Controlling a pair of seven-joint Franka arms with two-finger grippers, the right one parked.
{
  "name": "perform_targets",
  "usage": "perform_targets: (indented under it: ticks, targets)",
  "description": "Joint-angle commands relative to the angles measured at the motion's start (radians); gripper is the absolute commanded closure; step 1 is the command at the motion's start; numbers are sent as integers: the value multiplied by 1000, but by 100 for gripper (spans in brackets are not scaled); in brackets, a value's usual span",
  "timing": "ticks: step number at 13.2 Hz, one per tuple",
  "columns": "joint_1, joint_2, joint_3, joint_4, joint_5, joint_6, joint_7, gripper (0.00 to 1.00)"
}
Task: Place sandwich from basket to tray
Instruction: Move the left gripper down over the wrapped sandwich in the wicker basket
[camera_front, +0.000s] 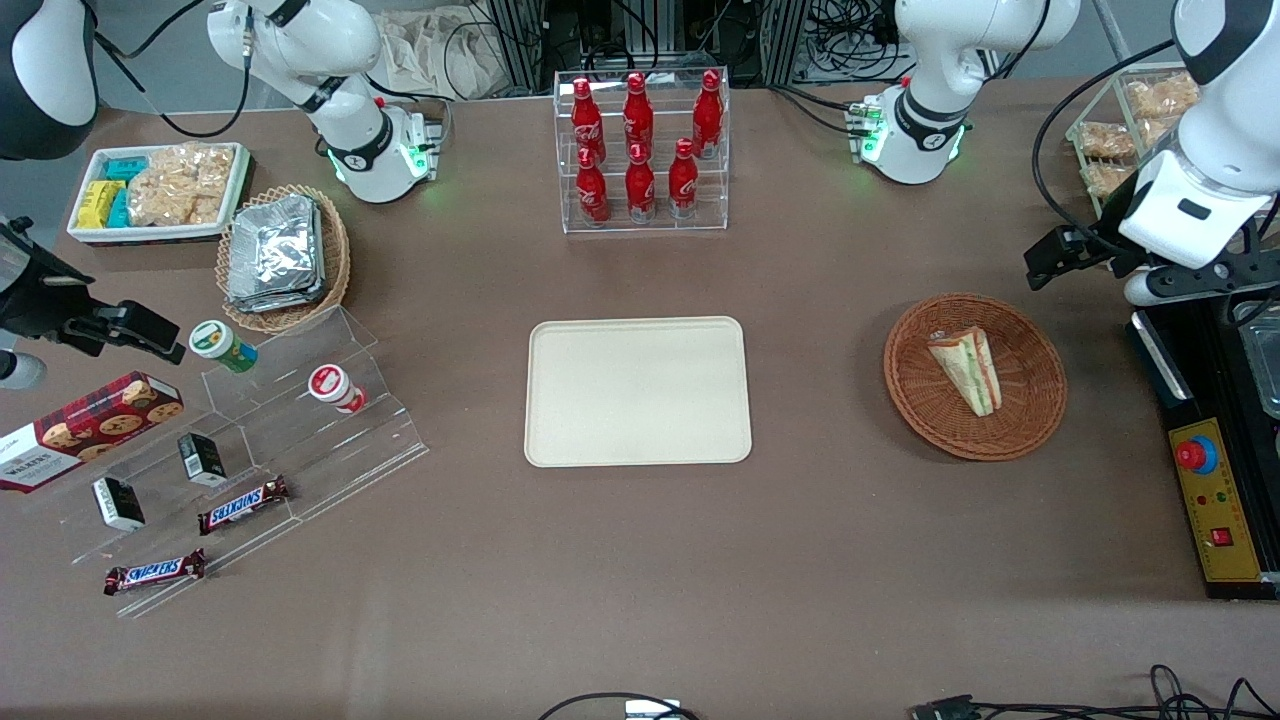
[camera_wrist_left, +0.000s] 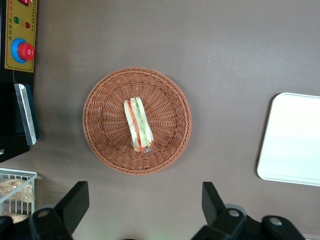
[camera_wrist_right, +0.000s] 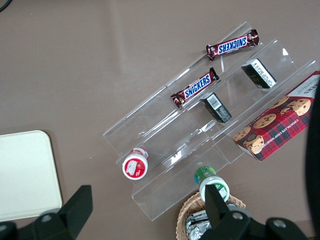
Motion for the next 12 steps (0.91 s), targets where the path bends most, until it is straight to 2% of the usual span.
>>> perform_targets:
  ticks: [1, 5, 8, 12]
  targets:
    - [-18, 20, 5, 49, 6, -61, -29, 0]
    - [-19, 29, 8, 31, 10, -72, -35, 0]
    - [-12, 2, 11, -154, 12, 47, -103, 0]
    - [-9, 3, 51, -410, 12, 328, -155, 0]
